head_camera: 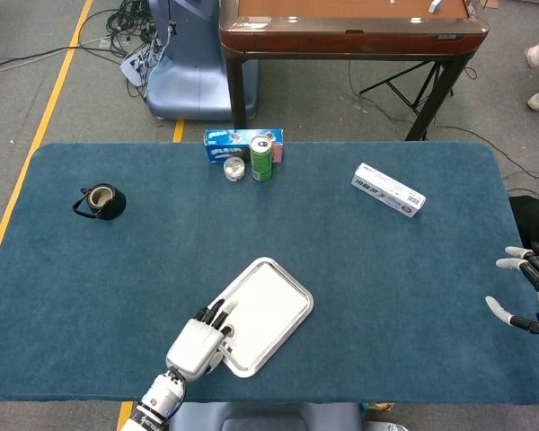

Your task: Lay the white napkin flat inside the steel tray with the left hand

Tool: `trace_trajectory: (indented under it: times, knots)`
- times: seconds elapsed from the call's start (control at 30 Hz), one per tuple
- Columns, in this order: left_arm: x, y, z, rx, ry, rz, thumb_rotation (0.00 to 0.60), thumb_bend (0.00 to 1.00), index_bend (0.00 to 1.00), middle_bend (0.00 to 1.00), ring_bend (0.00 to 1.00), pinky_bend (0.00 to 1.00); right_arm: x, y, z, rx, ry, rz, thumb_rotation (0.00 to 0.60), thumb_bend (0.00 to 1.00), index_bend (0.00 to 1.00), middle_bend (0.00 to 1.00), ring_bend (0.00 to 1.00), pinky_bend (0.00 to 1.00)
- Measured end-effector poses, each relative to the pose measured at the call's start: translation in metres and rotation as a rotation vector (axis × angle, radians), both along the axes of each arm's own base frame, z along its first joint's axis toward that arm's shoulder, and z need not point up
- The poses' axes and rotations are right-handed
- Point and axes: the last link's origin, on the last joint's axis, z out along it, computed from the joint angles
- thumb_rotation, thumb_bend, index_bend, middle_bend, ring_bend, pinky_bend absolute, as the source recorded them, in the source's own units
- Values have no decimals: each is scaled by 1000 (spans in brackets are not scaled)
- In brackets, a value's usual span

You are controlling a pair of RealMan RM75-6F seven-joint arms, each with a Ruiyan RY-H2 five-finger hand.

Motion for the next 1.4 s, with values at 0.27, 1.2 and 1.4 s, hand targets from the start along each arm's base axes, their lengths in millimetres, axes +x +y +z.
trace_trajectory:
  times: [0.27, 1.2, 1.4]
  knots:
    - [-16, 16, 23, 92, 15, 32, 600, 293, 347, 79, 14, 239, 1, 0, -2, 7, 6, 1, 600, 208, 353, 250, 103, 204]
    - [-125, -1, 170, 353, -13, 235, 600, 293, 272, 20, 0, 182, 6, 0, -32, 82, 100, -13, 600, 208, 353, 258, 103, 204]
    - [-136, -2, 177, 307, -31, 252, 600, 293, 279, 19, 0, 182, 7, 5, -35, 77, 114, -20, 600, 209, 353, 258, 103, 204]
